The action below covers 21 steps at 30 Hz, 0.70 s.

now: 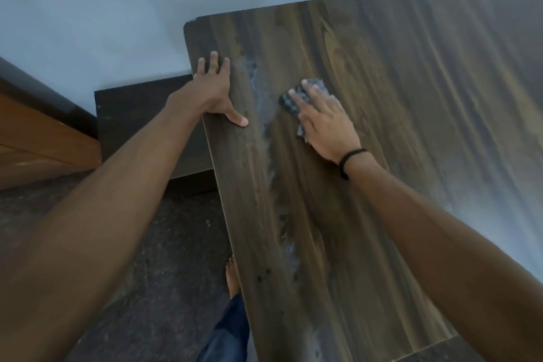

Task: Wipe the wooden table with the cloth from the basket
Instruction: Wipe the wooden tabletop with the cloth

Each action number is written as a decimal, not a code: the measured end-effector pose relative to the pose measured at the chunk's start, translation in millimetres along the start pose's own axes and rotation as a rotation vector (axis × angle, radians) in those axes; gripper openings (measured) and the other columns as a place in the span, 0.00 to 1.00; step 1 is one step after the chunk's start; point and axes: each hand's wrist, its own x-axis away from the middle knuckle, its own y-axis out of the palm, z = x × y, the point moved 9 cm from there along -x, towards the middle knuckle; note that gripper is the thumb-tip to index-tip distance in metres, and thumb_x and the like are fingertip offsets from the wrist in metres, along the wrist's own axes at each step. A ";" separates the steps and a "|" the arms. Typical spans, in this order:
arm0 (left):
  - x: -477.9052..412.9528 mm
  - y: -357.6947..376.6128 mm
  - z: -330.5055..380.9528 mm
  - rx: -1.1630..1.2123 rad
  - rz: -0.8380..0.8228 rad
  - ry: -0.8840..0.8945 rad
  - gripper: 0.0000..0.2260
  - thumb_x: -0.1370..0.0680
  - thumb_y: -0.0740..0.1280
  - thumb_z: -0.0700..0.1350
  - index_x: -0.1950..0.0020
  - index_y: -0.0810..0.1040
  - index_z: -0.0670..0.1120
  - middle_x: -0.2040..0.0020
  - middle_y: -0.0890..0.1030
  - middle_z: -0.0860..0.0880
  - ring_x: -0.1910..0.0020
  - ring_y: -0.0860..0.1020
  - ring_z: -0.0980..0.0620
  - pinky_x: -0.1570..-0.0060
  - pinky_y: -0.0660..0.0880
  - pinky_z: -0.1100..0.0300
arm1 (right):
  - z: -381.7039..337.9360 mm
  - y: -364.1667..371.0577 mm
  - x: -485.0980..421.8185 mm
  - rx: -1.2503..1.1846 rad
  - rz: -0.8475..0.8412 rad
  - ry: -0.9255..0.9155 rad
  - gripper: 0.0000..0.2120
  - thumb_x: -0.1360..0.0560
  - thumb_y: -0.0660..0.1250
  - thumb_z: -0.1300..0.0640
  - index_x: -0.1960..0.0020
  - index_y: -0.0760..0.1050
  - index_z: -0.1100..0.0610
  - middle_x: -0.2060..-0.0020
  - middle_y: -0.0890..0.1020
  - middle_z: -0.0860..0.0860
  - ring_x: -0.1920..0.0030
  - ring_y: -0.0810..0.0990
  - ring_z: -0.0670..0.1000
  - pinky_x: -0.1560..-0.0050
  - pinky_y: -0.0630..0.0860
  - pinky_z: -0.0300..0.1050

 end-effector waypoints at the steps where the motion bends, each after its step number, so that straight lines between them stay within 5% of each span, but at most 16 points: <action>1: -1.1 -1.4 1.7 0.002 -0.002 0.000 0.66 0.38 0.80 0.61 0.20 0.35 0.45 0.20 0.32 0.45 0.22 0.34 0.40 0.24 0.45 0.40 | 8.4 -0.3 -8.5 -0.029 -0.001 0.136 0.24 0.16 0.52 0.52 0.20 0.59 0.48 0.20 0.57 0.53 0.21 0.55 0.56 0.23 0.56 0.60; 2: -3.2 -3.3 4.4 0.002 0.001 0.005 0.65 0.38 0.80 0.62 0.19 0.35 0.45 0.20 0.32 0.45 0.22 0.34 0.40 0.24 0.44 0.40 | 0.5 1.8 -8.1 -0.043 0.008 0.150 0.25 0.17 0.53 0.52 0.20 0.59 0.49 0.20 0.58 0.54 0.21 0.55 0.57 0.23 0.56 0.60; 6: -11.2 -13.5 13.9 0.008 0.024 0.016 0.65 0.38 0.80 0.61 0.19 0.36 0.45 0.20 0.33 0.46 0.22 0.34 0.41 0.24 0.45 0.41 | -33.4 14.3 16.7 0.047 -0.066 -0.296 0.25 0.18 0.52 0.50 0.21 0.62 0.48 0.21 0.60 0.53 0.22 0.59 0.56 0.25 0.58 0.58; 10: -15.8 -15.2 13.4 -0.005 0.006 0.004 0.66 0.39 0.81 0.60 0.20 0.35 0.46 0.20 0.31 0.47 0.22 0.34 0.40 0.25 0.45 0.40 | 18.8 -4.0 -43.3 -0.040 0.014 0.086 0.24 0.17 0.54 0.53 0.21 0.60 0.49 0.21 0.59 0.55 0.21 0.58 0.58 0.24 0.59 0.61; 14: -20.2 -10.8 14.5 -0.024 -0.002 0.004 0.67 0.39 0.81 0.61 0.20 0.33 0.46 0.21 0.30 0.46 0.22 0.34 0.39 0.24 0.44 0.40 | -16.6 9.9 -25.2 0.024 -0.073 -0.278 0.24 0.16 0.50 0.49 0.20 0.57 0.45 0.20 0.57 0.50 0.21 0.56 0.55 0.23 0.55 0.57; 18: -23.7 -10.6 13.1 -0.031 -0.021 -0.007 0.67 0.39 0.80 0.61 0.20 0.32 0.46 0.21 0.29 0.47 0.23 0.33 0.39 0.24 0.44 0.40 | 24.0 -6.9 -86.6 -0.049 -0.019 0.080 0.24 0.15 0.50 0.51 0.19 0.56 0.47 0.19 0.56 0.52 0.20 0.53 0.56 0.22 0.53 0.58; 21: -22.2 -8.1 15.4 -0.026 -0.021 -0.004 0.68 0.39 0.81 0.61 0.21 0.32 0.46 0.22 0.29 0.46 0.23 0.33 0.39 0.24 0.44 0.40 | -14.6 5.8 -75.3 -0.015 -0.040 -0.113 0.24 0.16 0.52 0.51 0.20 0.56 0.46 0.19 0.56 0.52 0.20 0.53 0.55 0.22 0.52 0.57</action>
